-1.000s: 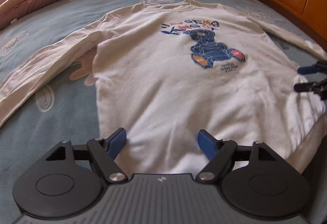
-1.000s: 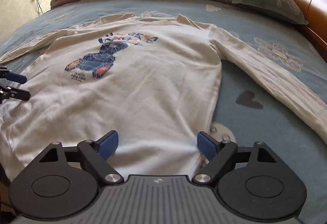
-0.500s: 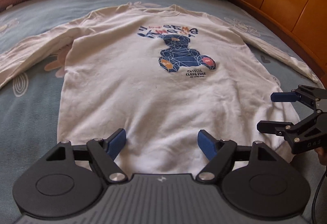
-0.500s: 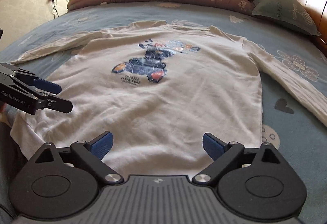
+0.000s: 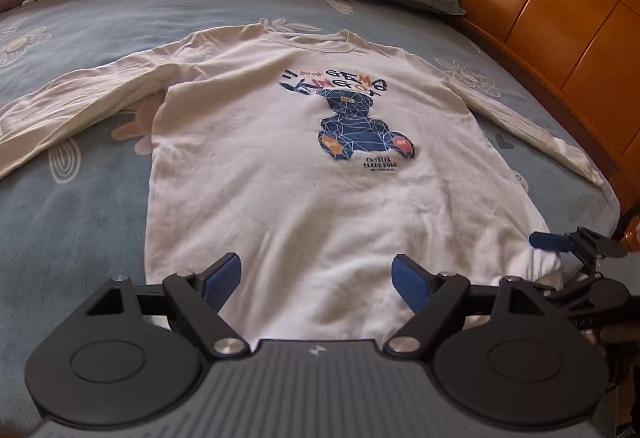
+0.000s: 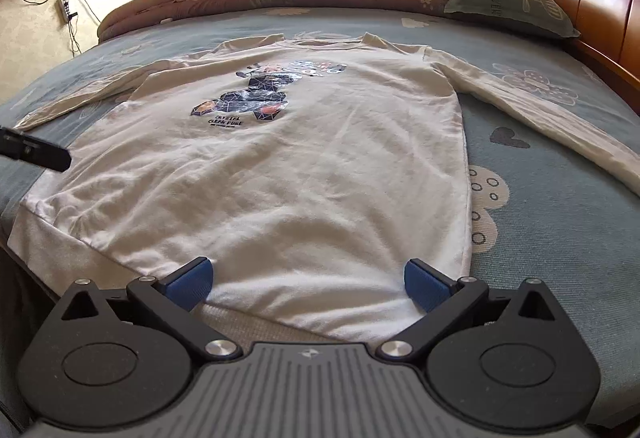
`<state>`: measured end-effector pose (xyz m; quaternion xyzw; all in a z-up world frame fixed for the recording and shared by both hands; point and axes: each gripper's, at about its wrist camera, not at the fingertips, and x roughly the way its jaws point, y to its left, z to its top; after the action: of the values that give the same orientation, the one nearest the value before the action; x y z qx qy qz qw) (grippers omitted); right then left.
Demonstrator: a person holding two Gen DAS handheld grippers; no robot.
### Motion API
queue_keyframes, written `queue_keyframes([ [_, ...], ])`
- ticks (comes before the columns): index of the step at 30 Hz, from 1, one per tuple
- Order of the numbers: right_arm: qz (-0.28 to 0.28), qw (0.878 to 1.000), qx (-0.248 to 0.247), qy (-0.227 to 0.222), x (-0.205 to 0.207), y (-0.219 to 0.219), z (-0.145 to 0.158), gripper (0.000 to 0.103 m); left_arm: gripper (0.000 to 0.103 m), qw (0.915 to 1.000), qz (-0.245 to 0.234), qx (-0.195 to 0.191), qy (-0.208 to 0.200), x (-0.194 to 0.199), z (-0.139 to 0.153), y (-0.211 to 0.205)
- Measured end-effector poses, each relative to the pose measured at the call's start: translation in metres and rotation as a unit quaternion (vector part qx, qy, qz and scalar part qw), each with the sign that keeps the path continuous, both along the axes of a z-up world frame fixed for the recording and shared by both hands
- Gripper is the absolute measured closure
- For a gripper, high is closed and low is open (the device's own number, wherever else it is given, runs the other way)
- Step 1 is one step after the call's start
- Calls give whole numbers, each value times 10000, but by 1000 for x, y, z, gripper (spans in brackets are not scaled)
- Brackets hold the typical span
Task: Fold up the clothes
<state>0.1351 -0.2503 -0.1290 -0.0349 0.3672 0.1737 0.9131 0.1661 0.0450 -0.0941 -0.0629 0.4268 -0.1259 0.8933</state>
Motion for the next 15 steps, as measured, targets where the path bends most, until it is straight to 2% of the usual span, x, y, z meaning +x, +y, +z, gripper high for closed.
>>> queue_keyframes([
  [3, 23, 10000, -27, 50, 0, 0, 1, 0, 21, 9993, 173, 244, 225, 18, -20, -3],
  [4, 37, 10000, -36, 70, 0, -1, 1, 0, 20, 9996, 150, 251, 63, 14, -22, -2],
  [6, 70, 9999, -63, 108, -2, -2, 3, 0, 20, 9993, 113, 357, 96, 8, -20, 1],
  [9, 133, 9997, -45, 183, -4, -6, 10, 0, 21, 9973, 298, 552, 389, 5, -12, 12],
  [12, 555, 9983, -20, -148, -2, 3, 27, 0, 21, 9995, 176, 160, 197, 13, 7, 18],
  [15, 1315, 9907, 91, -328, 15, 29, 40, 0, 19, 9997, -86, -241, 56, 37, 22, 6],
])
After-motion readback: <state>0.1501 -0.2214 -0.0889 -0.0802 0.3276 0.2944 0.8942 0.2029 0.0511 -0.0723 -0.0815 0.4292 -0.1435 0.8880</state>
